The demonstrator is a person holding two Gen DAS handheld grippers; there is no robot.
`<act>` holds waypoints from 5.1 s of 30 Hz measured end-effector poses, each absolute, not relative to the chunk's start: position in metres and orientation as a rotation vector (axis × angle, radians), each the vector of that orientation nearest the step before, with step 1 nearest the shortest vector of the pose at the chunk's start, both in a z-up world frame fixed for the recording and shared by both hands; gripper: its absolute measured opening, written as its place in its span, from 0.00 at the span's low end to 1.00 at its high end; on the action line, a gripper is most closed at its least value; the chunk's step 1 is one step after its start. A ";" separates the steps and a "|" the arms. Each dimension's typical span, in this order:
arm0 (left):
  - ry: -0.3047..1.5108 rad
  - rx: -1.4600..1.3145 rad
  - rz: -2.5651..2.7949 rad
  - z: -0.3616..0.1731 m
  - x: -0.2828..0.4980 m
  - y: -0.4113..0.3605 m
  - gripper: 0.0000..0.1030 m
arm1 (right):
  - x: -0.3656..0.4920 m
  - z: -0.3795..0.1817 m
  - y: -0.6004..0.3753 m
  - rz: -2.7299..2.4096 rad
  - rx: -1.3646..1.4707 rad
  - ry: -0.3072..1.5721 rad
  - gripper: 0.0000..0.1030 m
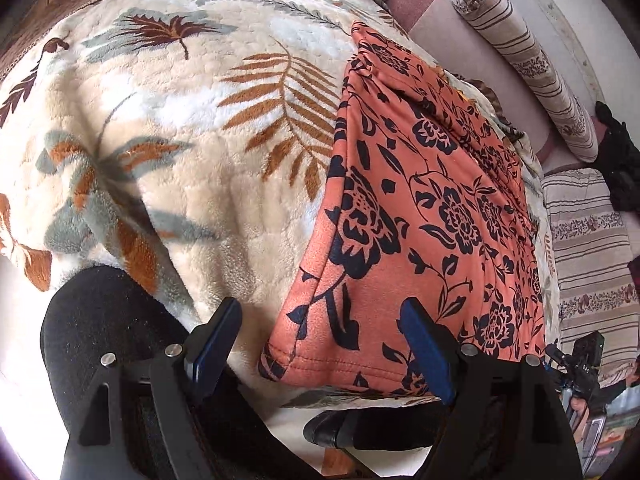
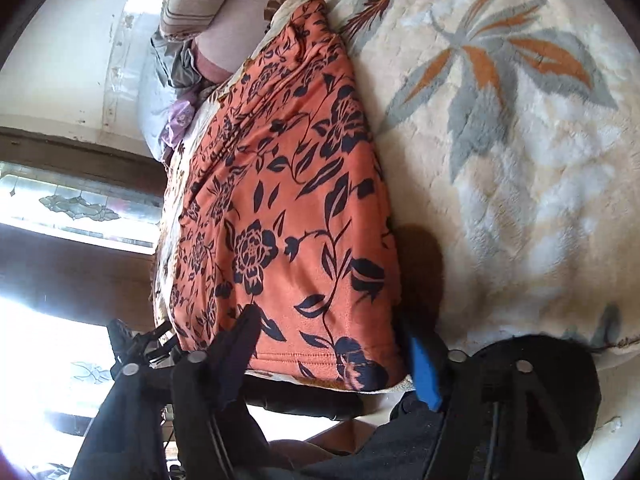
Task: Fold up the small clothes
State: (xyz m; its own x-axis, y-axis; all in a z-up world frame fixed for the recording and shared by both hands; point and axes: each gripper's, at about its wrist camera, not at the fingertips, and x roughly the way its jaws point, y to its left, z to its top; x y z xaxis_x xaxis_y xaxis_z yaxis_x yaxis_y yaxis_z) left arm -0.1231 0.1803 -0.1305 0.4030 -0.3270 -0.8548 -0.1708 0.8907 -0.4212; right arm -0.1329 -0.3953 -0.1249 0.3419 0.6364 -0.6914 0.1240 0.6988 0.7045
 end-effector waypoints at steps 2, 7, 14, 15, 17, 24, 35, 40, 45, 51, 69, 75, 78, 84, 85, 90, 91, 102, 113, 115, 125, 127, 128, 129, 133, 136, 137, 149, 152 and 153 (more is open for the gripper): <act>1.177 -0.468 -0.099 -0.133 -0.122 0.179 0.79 | -0.133 -0.129 -0.400 0.356 0.798 1.188 0.66; 1.222 -0.439 -0.105 -0.140 -0.118 0.172 0.24 | -0.133 -0.127 -0.401 0.354 0.790 1.191 0.66; 1.172 -0.386 -0.108 -0.127 -0.122 0.168 0.21 | -0.134 -0.122 -0.406 0.321 0.777 1.181 0.38; 1.196 -0.383 -0.097 -0.132 -0.119 0.168 0.31 | -0.133 -0.126 -0.408 0.315 0.791 1.193 0.47; 1.228 -0.389 -0.085 -0.140 -0.118 0.169 0.47 | -0.133 -0.130 -0.409 0.343 0.833 1.183 0.59; 1.184 -0.361 -0.122 -0.126 -0.121 0.165 0.06 | -0.132 -0.124 -0.403 0.340 0.781 1.201 0.08; 1.210 -0.410 -0.086 -0.135 -0.118 0.173 0.12 | -0.131 -0.142 -0.416 0.305 0.907 1.215 0.16; 1.197 -0.450 -0.087 -0.143 -0.121 0.172 0.39 | -0.135 -0.138 -0.416 0.378 0.972 1.132 0.59; 1.178 -0.387 -0.102 -0.130 -0.120 0.166 0.06 | -0.126 -0.133 -0.408 0.358 0.879 1.191 0.12; 1.139 -0.389 -0.124 -0.114 -0.122 0.173 0.06 | -0.127 -0.119 -0.414 0.376 0.907 1.135 0.10; 1.041 -0.427 -0.211 -0.061 -0.048 0.173 0.06 | -0.050 -0.081 -0.422 0.501 0.999 1.016 0.10; 0.890 -0.458 -0.185 -0.022 0.083 0.169 0.06 | 0.106 -0.028 -0.426 0.501 0.957 0.842 0.10; 0.913 -0.434 -0.118 -0.042 0.148 0.168 0.06 | 0.179 -0.049 -0.427 0.395 0.967 0.866 0.10; 1.086 -0.355 -0.023 -0.119 0.227 0.155 0.07 | 0.245 -0.133 -0.437 0.214 1.012 1.024 0.10; 1.089 -0.363 -0.031 -0.121 0.229 0.155 0.07 | 0.245 -0.135 -0.438 0.216 1.023 1.019 0.10; 1.068 -0.379 -0.070 -0.110 0.229 0.161 0.08 | 0.248 -0.124 -0.443 0.284 1.078 1.026 0.18; 1.072 -0.396 -0.073 -0.110 0.234 0.162 0.08 | 0.249 -0.121 -0.446 0.280 1.084 1.015 0.22; 0.943 -0.674 0.030 -0.094 0.214 0.222 0.85 | 0.192 -0.112 -0.441 0.242 0.839 0.997 0.98; 1.092 -0.335 -0.157 -0.135 0.156 0.146 0.68 | 0.172 -0.118 -0.390 0.361 0.566 1.104 0.88; 1.085 -0.221 -0.109 -0.134 0.166 0.127 0.55 | 0.182 -0.122 -0.377 0.324 0.517 1.169 0.59; 1.049 -0.231 -0.130 -0.068 0.161 0.118 0.17 | 0.167 -0.058 -0.365 0.342 0.579 1.130 0.20; 1.010 -0.221 -0.158 -0.044 0.138 0.118 0.16 | 0.147 -0.033 -0.361 0.369 0.541 1.107 0.20; 0.989 -0.206 -0.171 -0.034 0.123 0.118 0.16 | 0.133 -0.024 -0.360 0.383 0.527 1.098 0.20; 0.980 -0.201 -0.184 -0.028 0.107 0.120 0.16 | 0.118 -0.018 -0.363 0.392 0.524 1.091 0.20; 1.032 -0.257 -0.237 -0.044 0.033 0.136 0.17 | 0.038 -0.040 -0.379 0.388 0.581 1.130 0.20; 1.161 -0.260 -0.236 -0.105 -0.009 0.140 0.23 | -0.032 -0.087 -0.386 0.334 0.608 1.198 0.28; 1.207 -0.222 -0.169 -0.126 -0.021 0.142 0.33 | -0.048 -0.112 -0.389 0.274 0.603 1.261 0.42; 0.956 0.082 -0.159 -0.086 -0.005 0.140 0.49 | -0.067 -0.056 -0.402 0.266 0.461 0.978 0.64; 0.916 0.233 -0.181 -0.090 0.006 0.133 0.49 | -0.037 -0.057 -0.381 0.282 0.332 0.983 0.64; 0.907 0.261 -0.192 -0.090 0.009 0.131 0.49 | -0.027 -0.059 -0.377 0.293 0.318 0.982 0.64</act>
State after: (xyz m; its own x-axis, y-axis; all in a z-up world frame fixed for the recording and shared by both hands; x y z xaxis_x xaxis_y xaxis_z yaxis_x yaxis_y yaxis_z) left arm 0.0093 0.1309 -0.0903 0.6023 -0.0543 -0.7964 0.2730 0.9515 0.1416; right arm -0.0265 -0.3773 -0.0587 0.5233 0.3820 -0.7617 -0.0984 0.9150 0.3913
